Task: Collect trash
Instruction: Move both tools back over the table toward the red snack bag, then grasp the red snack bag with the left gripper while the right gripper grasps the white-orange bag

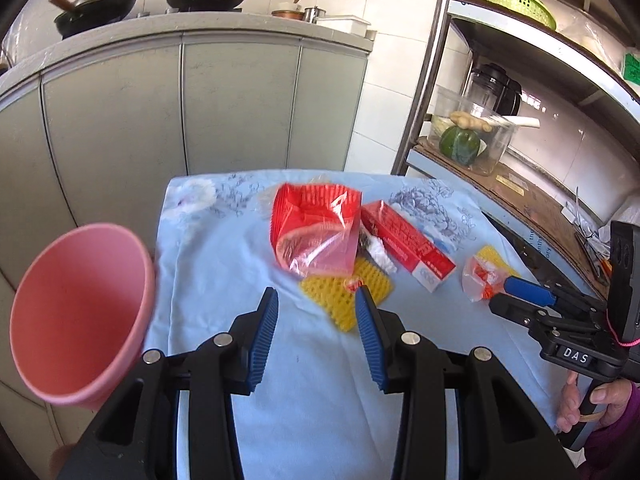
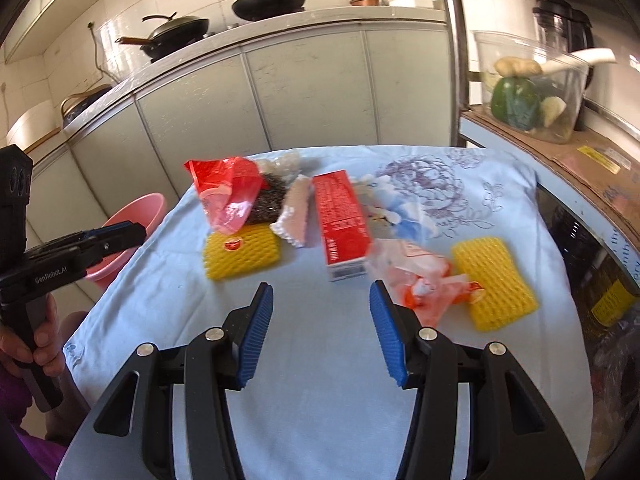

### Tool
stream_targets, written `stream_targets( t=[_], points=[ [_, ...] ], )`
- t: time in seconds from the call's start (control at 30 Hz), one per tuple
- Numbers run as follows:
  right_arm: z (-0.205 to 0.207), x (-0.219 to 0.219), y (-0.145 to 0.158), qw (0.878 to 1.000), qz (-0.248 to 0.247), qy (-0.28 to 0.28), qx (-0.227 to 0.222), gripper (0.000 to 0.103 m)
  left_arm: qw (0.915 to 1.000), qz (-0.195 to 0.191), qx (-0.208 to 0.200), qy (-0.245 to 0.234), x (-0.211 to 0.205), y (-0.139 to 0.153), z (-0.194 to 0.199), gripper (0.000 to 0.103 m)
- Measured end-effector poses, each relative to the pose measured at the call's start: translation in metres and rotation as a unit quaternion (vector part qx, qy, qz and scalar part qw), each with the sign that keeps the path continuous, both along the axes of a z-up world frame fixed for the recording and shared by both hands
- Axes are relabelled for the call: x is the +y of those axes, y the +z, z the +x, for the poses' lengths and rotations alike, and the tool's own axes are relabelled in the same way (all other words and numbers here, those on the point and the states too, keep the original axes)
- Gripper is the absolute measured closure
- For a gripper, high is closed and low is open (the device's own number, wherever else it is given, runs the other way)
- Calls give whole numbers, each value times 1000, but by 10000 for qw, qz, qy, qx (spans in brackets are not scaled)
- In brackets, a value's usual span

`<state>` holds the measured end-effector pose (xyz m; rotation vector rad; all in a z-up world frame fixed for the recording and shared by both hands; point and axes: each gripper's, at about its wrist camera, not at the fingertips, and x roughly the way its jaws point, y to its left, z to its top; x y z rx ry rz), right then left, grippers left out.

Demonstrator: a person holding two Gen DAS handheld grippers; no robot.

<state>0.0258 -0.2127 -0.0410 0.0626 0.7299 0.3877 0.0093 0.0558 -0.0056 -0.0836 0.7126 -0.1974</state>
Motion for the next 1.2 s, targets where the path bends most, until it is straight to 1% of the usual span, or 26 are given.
stream_targets(
  t=[0.13,0.2,0.3,0.4,0.47,0.6,0.7,0.77,0.8,0.83,0.87,1.1,1.2],
  points=[
    [4,-14,1,9998,98,-157,-11,52,9997,60,-215,38,2,13,20,63],
    [5,-18,2,9997,116,-211,-33,52,9995,22,-299,99,4,17,35,61],
    [7,-23,4,9995,123,-280,-60,52,9993,-61,-296,225,6,17,58,60],
    [8,-29,5,9993,115,-355,-70,52,9992,-126,-204,317,4,10,78,59],
    [11,-34,5,9991,107,-414,-59,52,9992,-101,-108,369,3,2,90,59],
    [17,-41,3,9989,117,-455,5,52,9992,-157,50,370,1,-15,101,60],
    [19,-44,-1,9987,200,-466,94,52,9992,-214,64,318,0,-22,100,66],
    [22,-45,-3,9985,262,-457,171,52,9993,-229,-7,293,-1,-23,96,77],
    [22,-45,-4,9984,283,-447,200,52,9993,-225,-34,286,-2,-23,95,78],
    [23,-45,-4,9984,290,-439,218,52,9993,-239,-60,276,-2,-22,94,81],
    [23,-44,-4,9984,287,-421,226,52,9993,-252,-89,263,-3,-21,93,90],
    [27,-43,-8,9985,157,-420,308,52,9989,-260,-379,133,-6,-8,77,92],
    [30,-42,-2,9990,97,-364,236,52,9982,-344,-491,92,-4,1,65,93]
  ],
)
